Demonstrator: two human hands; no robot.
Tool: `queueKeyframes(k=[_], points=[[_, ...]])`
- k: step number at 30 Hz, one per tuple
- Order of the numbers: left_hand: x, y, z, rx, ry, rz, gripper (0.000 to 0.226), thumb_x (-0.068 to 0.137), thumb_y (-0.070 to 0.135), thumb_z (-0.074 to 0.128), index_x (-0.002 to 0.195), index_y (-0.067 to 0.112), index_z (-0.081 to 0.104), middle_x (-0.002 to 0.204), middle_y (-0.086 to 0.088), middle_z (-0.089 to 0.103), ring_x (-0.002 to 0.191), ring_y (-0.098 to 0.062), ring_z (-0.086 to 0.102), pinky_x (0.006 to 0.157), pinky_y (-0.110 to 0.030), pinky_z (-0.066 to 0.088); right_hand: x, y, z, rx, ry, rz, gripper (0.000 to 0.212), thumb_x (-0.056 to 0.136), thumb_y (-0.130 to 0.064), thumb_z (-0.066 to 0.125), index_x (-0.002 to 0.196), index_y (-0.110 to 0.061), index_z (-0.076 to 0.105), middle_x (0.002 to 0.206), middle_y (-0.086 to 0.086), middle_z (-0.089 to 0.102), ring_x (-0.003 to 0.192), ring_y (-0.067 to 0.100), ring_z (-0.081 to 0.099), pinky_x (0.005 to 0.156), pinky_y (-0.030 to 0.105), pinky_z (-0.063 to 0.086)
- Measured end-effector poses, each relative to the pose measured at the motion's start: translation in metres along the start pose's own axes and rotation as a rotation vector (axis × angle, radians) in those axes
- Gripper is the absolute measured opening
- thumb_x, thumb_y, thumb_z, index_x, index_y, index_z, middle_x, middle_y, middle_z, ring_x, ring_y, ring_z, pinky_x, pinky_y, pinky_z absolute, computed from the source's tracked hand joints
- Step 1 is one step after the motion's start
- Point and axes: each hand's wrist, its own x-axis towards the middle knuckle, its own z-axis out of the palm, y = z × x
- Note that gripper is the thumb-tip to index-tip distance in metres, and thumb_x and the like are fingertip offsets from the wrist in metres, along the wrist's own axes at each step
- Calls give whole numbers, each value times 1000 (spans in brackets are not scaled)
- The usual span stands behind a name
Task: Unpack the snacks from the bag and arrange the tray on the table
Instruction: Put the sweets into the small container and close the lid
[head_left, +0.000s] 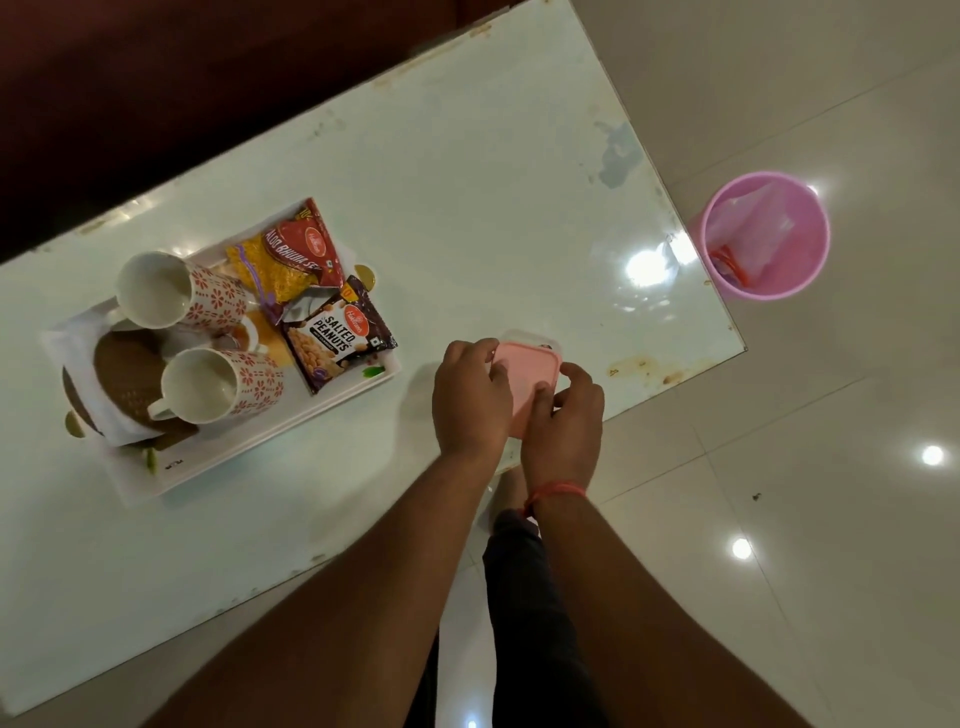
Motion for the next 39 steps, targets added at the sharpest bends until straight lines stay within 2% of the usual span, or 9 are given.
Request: queueKeyframes(k=[9, 17, 23, 27, 32, 36, 39], points=[[14, 2, 3, 13, 1, 30, 30, 97, 18, 57, 126, 18, 63, 122, -4, 63, 104, -24, 65, 81, -29, 53, 17, -2, 6, -44, 13, -23, 33, 102, -28, 43, 134, -24, 48, 113, 0, 52, 85, 12, 55, 76, 36, 54], [25, 2, 3, -35, -73, -60, 20, 95, 18, 60, 115, 17, 63, 113, -3, 68, 102, -21, 64, 75, -23, 45, 27, -1, 6, -21, -28, 19, 29, 100, -23, 48, 129, -21, 50, 108, 1, 54, 82, 13, 53, 73, 31, 48], [30, 1, -1, 12, -148, -73, 14, 94, 23, 62, 107, 15, 63, 107, -2, 69, 88, -13, 57, 66, -20, 37, 33, 0, 4, 31, -72, 52, 23, 98, -19, 53, 122, -18, 54, 97, -1, 57, 85, 16, 56, 83, 40, 55], [44, 1, -10, -20, -84, -73, 14, 95, 23, 62, 105, 14, 63, 106, -3, 69, 92, -17, 62, 69, -24, 41, 50, -19, 9, -1, -106, -55, 25, 98, -18, 53, 123, -17, 56, 105, 2, 58, 87, 16, 56, 82, 36, 54], [98, 9, -33, -66, 33, -131, 13, 94, 22, 62, 101, 11, 62, 104, -7, 70, 96, -25, 65, 74, -33, 49, 101, -73, 37, -91, -207, -260, 24, 95, -16, 54, 118, -17, 61, 101, 7, 64, 86, 20, 58, 78, 34, 50], [140, 14, -50, -33, 73, -182, 20, 93, 23, 63, 106, 7, 61, 110, -12, 69, 103, -31, 64, 80, -38, 51, 132, -114, 56, -137, -299, -309, 27, 94, -14, 54, 118, -19, 63, 99, 7, 67, 83, 17, 55, 74, 27, 41], [156, 15, -58, -1, 83, -215, 24, 93, 22, 62, 111, 7, 60, 114, -13, 67, 106, -33, 62, 82, -39, 50, 143, -131, 62, -162, -337, -332, 28, 93, -12, 53, 118, -20, 64, 99, 8, 68, 85, 18, 55, 75, 28, 44]])
